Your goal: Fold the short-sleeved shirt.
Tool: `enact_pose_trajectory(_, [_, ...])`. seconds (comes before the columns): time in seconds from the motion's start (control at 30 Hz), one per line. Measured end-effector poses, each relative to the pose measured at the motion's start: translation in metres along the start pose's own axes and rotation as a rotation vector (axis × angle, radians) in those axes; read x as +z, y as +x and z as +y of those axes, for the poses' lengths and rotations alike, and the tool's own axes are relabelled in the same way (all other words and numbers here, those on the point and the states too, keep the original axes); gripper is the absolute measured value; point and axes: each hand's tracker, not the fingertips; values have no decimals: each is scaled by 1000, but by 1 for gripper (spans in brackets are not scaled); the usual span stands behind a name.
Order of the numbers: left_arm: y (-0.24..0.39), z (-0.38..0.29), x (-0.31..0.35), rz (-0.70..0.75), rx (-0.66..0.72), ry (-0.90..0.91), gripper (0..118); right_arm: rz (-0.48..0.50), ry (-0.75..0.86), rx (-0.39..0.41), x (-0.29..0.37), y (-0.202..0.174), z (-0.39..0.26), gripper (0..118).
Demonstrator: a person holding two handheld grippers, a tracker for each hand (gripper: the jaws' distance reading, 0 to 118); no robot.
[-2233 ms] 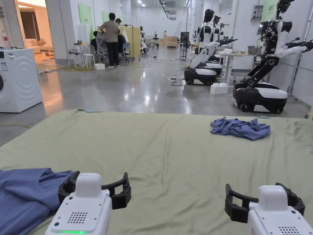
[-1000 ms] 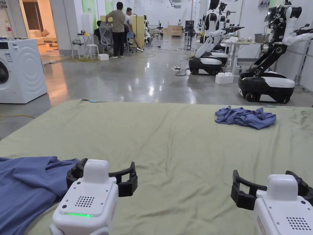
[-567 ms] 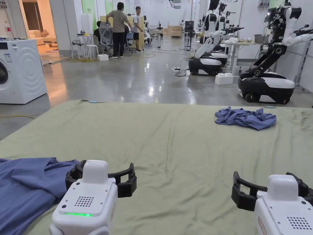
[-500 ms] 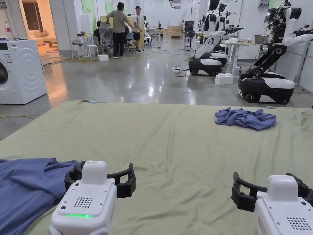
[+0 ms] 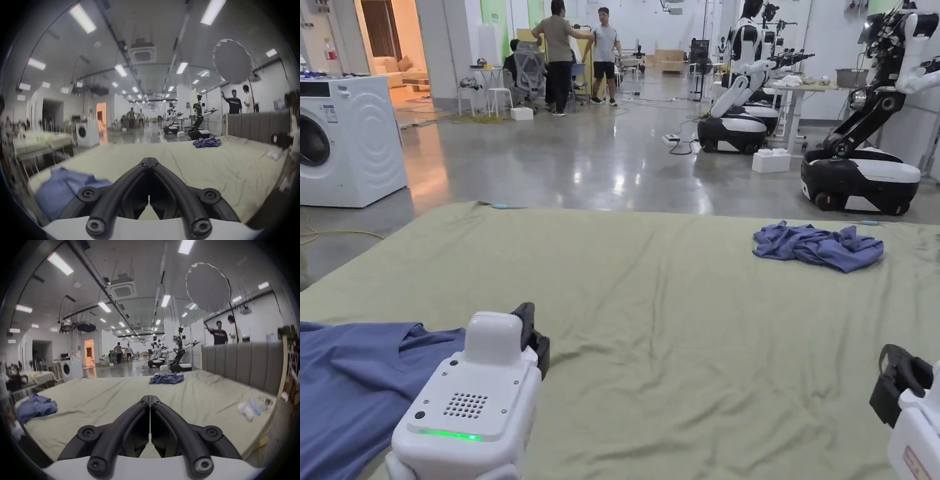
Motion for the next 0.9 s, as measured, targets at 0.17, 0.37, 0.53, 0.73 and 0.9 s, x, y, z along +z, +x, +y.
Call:
enact_pose_trajectory(0.17, [16,32,-23,-13,-55,13,0,28,28,-30,-12,3,28,2])
enact_pose_trajectory(0.37, [3,35,-43,-29,36,-29,0,45,40,9,-30,-16,43,2])
enact_pose_trajectory(0.53, [-80,31,-20,151,51,-78,0,276,52,27,-65,-113,61,2])
enact_pose_trajectory(0.73, [-207,29,71,452,-41,-197,0,644,24,-10,-77,-261,68,2])
enact_pose_trajectory(0.9, [-267,28,111,568,-9,-305,0,788,-29,-11,-68,-327,61,2])
